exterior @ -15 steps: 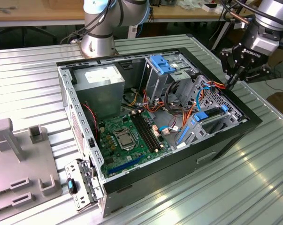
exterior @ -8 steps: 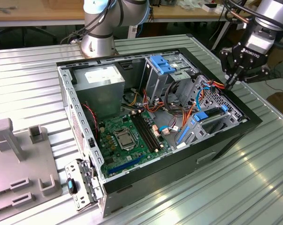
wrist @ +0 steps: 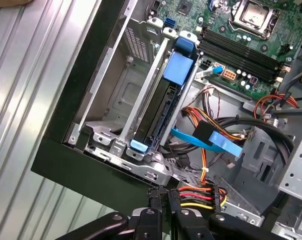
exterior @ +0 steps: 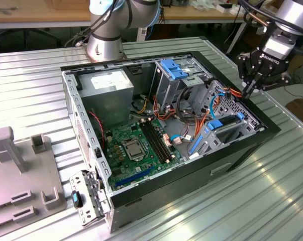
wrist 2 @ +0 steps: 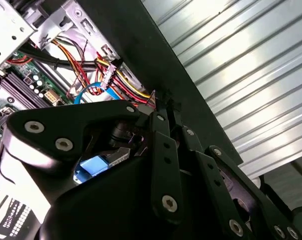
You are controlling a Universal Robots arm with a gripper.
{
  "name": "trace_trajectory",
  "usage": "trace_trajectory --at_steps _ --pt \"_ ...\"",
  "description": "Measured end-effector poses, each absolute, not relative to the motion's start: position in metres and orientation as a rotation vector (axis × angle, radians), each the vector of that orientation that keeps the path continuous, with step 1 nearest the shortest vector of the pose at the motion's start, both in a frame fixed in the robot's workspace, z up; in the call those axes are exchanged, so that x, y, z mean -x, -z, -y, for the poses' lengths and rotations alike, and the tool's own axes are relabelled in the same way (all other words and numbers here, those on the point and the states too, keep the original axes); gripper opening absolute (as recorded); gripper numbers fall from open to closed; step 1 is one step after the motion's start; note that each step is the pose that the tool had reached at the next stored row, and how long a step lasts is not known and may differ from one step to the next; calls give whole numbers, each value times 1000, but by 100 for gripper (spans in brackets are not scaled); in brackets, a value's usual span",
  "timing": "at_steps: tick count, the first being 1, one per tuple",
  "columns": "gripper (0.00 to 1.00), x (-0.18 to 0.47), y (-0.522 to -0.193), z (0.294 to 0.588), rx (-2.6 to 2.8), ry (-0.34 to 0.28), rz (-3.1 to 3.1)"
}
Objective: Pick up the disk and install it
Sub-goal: 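Insert the first disk wire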
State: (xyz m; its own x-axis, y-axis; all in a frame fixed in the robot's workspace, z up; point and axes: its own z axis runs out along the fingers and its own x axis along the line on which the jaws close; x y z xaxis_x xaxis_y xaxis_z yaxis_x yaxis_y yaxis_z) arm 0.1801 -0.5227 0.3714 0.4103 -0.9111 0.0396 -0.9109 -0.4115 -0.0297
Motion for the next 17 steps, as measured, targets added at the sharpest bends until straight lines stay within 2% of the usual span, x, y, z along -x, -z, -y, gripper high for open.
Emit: trace_trajectory --at_steps 17 --pt "17 -153 -371 524 2533 75 -1851"
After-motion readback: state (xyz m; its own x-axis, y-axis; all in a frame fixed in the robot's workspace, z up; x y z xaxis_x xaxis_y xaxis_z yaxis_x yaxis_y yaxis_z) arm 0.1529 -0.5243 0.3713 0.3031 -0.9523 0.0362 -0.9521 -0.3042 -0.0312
